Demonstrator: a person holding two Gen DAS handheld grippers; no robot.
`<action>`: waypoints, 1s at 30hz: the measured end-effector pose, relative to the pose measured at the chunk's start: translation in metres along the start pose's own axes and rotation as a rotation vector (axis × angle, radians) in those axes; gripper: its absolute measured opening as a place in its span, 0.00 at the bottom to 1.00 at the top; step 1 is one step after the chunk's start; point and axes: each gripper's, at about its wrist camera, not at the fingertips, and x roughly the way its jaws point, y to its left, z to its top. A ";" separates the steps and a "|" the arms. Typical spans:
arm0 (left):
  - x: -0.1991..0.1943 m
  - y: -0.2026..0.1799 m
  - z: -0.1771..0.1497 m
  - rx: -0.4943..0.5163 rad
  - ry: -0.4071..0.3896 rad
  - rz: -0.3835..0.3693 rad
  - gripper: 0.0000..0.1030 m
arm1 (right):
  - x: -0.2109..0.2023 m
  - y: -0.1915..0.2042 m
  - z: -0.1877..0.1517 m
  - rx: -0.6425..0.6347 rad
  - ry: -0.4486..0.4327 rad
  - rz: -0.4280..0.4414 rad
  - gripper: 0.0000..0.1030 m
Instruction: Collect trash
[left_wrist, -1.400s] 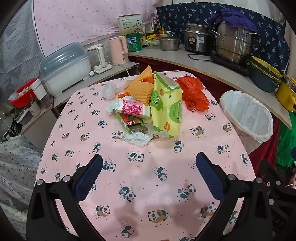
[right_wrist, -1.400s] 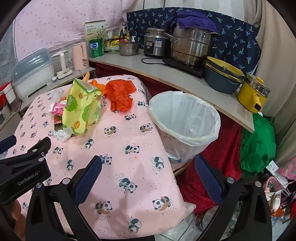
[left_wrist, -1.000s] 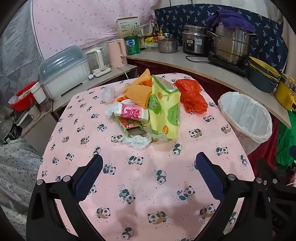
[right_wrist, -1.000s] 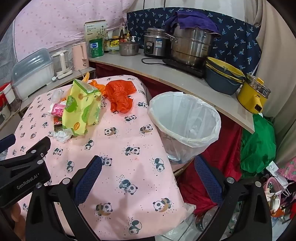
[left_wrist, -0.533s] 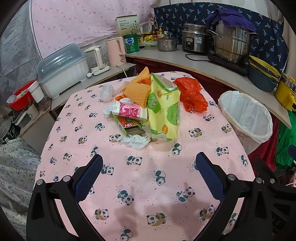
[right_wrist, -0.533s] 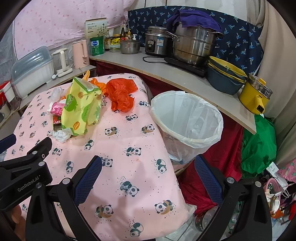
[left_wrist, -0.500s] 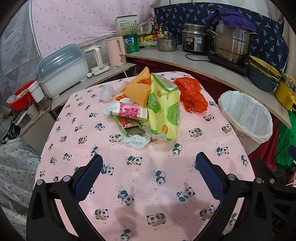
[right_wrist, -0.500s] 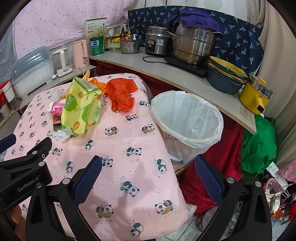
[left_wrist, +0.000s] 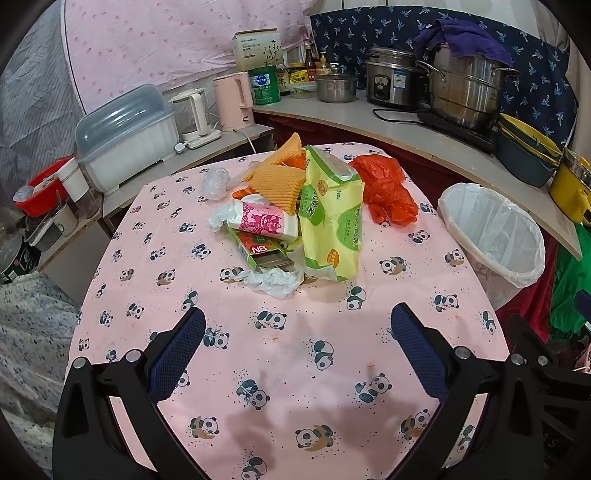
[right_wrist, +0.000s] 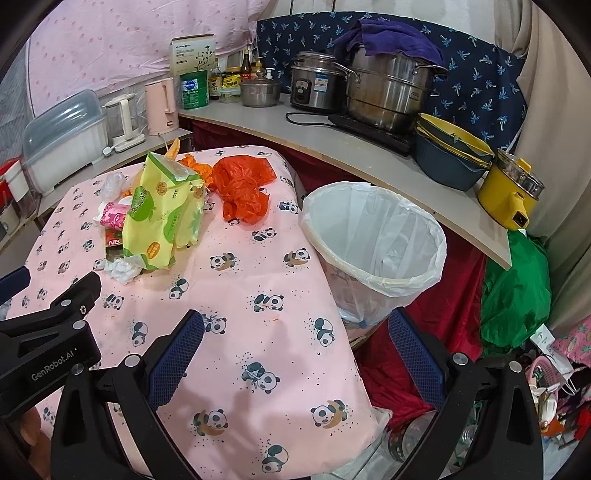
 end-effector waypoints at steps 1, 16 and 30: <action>0.001 0.000 0.000 -0.001 -0.001 0.000 0.93 | 0.000 0.000 0.000 -0.001 -0.001 -0.001 0.94; 0.005 -0.003 0.000 -0.001 -0.001 -0.003 0.93 | -0.001 -0.003 -0.001 0.003 -0.006 -0.017 0.94; 0.000 -0.002 0.002 -0.004 0.000 -0.006 0.93 | -0.001 -0.003 0.000 0.004 -0.005 -0.017 0.94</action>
